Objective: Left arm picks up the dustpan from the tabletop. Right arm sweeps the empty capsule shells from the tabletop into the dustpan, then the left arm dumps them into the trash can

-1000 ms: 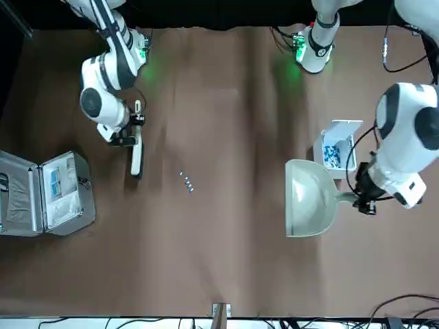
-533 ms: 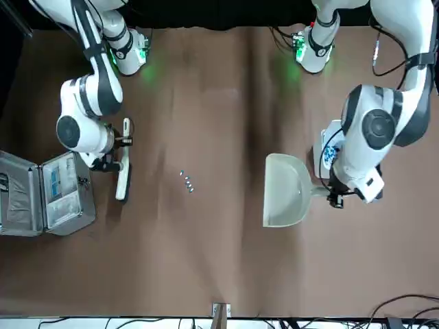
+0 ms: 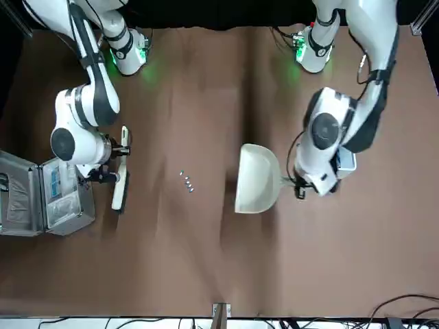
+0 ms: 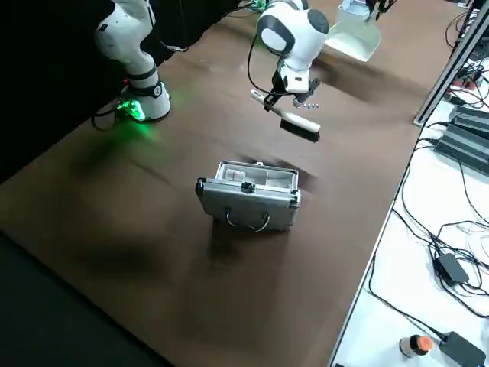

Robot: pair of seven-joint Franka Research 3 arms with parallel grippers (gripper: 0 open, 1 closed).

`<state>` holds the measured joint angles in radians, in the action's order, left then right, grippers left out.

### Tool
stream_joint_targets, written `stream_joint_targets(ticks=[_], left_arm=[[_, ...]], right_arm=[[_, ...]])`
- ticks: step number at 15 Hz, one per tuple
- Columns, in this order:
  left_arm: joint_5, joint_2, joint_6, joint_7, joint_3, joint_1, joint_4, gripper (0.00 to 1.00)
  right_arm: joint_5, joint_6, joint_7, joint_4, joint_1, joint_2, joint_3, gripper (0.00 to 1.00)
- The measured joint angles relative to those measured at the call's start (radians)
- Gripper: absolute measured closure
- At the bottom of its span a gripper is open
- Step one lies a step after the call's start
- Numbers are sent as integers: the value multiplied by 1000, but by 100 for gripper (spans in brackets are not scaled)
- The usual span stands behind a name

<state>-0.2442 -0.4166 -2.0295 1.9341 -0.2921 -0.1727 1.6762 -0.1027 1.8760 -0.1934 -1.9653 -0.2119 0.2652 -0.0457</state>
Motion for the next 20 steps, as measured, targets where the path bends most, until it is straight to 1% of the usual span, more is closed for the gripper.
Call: stream_joint_targets(ticks=[3, 7, 13, 14, 17, 20], left_arm=[[-45, -39, -1, 96, -1, -77, 1, 67], [-82, -90, -27, 198, -1, -152, -7, 67], [-124, -208, -35, 317, -1, -225, -100, 67], [-137, -240, -35, 345, 1, -239, -128, 67], [-154, -276, -35, 384, 5, -260, -159, 67], [-156, -299, -35, 408, 18, -288, -189, 67]], right_arm=[[0, -53, -48, 75, -28, 53, 5, 73], [29, -76, -188, 144, -97, 124, 8, 73], [31, -76, -388, 235, -203, 259, 11, 73], [31, -75, -418, 250, -231, 292, 12, 73], [30, -73, -455, 262, -277, 316, 14, 73], [30, -73, -466, 267, -309, 324, 15, 73]])
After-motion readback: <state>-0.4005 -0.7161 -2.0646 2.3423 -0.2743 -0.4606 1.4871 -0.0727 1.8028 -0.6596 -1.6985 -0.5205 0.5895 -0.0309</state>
